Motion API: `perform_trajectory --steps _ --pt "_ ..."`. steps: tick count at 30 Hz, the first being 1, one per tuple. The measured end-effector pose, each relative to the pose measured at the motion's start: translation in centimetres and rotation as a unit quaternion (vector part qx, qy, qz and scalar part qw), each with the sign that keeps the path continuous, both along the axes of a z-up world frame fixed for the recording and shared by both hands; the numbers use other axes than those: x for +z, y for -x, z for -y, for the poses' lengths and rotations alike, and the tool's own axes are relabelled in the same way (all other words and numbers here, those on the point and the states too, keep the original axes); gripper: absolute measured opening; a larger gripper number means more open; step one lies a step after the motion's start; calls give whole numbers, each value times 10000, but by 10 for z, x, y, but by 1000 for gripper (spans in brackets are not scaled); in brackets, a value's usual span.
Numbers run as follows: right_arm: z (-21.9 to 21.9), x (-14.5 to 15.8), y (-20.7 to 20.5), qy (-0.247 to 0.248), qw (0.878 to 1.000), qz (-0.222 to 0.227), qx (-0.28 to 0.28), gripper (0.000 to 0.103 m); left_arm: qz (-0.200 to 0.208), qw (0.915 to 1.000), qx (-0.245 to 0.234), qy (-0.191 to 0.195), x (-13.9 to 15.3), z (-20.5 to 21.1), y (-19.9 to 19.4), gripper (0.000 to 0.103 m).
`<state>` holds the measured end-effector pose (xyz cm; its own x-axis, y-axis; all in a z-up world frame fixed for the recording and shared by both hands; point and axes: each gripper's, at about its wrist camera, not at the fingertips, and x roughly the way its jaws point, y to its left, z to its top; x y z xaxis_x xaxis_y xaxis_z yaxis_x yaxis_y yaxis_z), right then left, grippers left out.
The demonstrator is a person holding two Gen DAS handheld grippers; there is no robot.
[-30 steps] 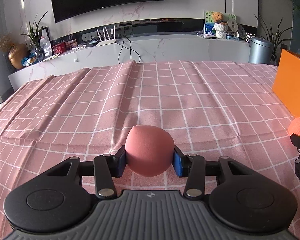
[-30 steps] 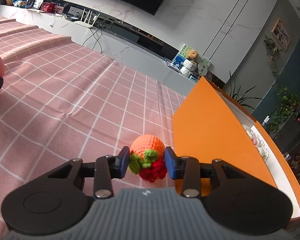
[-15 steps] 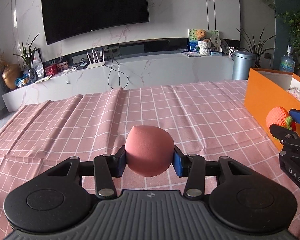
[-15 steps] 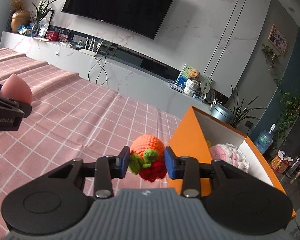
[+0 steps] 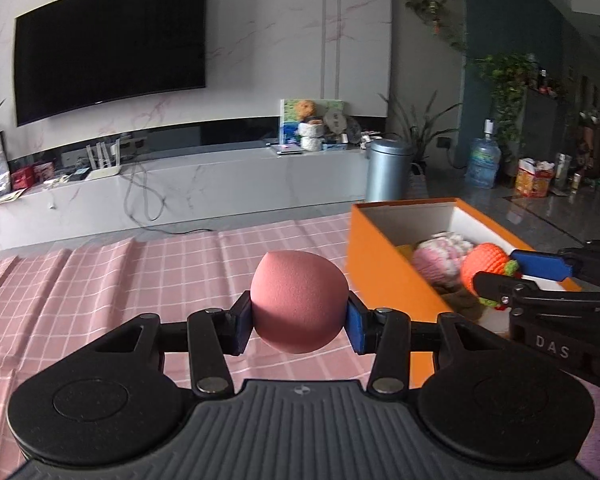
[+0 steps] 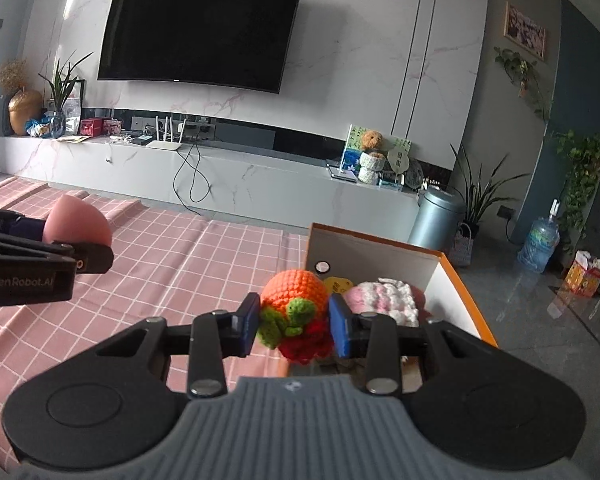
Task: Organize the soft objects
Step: 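Carry the sponge and strawberry over the orange box with both tools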
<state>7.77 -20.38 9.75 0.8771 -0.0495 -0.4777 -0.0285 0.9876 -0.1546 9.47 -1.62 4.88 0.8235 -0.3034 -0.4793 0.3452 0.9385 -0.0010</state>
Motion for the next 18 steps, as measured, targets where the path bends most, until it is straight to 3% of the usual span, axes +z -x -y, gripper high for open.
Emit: perform_trajectory --steps 5,10,15,18 --pt "52 8 -7 13 9985 -538 -20 37 -384 9945 -976 -82 6 63 -8 52" --pt "99 4 -19 264 9933 -1119 78 37 -1212 9770 -1749 -117 -4 113 -25 52" --pt "129 -4 -34 230 9862 -1618 276 37 -1779 9587 -2171 -451 -21 142 -44 52" --pt "133 -8 -45 365 9847 -1690 209 37 -2170 9511 -2172 -345 -30 152 -54 53"
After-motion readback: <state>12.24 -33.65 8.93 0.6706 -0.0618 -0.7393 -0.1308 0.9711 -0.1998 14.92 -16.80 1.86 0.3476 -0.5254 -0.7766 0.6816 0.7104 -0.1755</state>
